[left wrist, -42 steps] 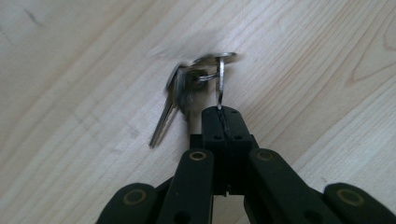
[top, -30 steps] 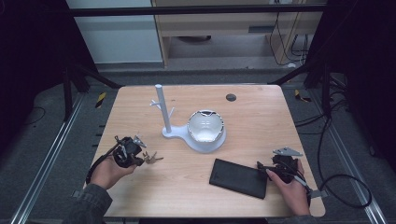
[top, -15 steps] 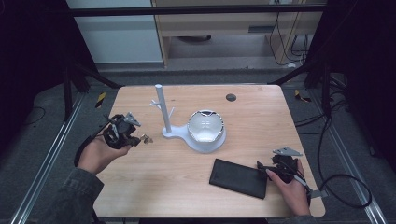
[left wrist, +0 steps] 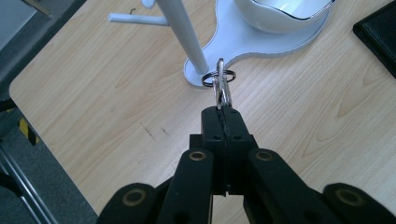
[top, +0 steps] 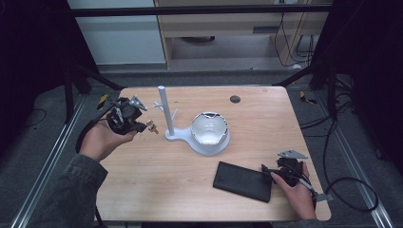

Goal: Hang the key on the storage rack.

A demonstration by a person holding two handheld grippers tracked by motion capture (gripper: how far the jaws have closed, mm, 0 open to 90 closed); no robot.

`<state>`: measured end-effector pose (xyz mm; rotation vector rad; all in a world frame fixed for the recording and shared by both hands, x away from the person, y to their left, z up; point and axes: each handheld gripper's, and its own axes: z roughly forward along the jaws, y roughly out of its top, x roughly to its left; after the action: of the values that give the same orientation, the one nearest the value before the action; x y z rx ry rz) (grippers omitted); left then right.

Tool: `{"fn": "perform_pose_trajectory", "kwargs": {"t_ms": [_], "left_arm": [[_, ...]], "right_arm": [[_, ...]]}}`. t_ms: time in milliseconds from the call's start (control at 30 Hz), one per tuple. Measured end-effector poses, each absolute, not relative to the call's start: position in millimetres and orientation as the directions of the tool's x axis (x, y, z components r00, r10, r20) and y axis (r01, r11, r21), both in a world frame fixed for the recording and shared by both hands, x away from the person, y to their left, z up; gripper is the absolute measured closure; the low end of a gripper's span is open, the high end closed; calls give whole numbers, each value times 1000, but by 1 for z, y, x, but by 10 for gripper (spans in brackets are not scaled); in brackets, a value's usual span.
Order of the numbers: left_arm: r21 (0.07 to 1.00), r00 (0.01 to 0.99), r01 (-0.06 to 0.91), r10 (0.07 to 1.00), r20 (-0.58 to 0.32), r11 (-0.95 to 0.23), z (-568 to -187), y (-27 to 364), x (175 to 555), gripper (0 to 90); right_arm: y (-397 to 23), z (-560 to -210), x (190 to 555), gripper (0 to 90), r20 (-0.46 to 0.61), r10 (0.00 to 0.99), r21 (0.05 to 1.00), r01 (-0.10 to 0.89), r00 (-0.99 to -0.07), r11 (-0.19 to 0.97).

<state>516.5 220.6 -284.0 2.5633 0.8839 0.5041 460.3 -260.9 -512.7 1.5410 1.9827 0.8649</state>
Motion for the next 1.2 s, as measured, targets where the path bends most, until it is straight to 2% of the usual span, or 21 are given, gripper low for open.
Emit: {"fn": "perform_pose_trajectory", "kwargs": {"t_ms": [467, 1200], "left_arm": [[459, 740, 479, 626, 248, -748, -252, 207, 519, 900], [420, 723, 509, 638, 265, -752, -248, 203, 535, 900]], "right_arm": [[-261, -513, 461, 32, 2, 967, 730, 662, -253, 172], [-261, -513, 461, 28, 1, 968, 731, 661, -252, 171]]}}
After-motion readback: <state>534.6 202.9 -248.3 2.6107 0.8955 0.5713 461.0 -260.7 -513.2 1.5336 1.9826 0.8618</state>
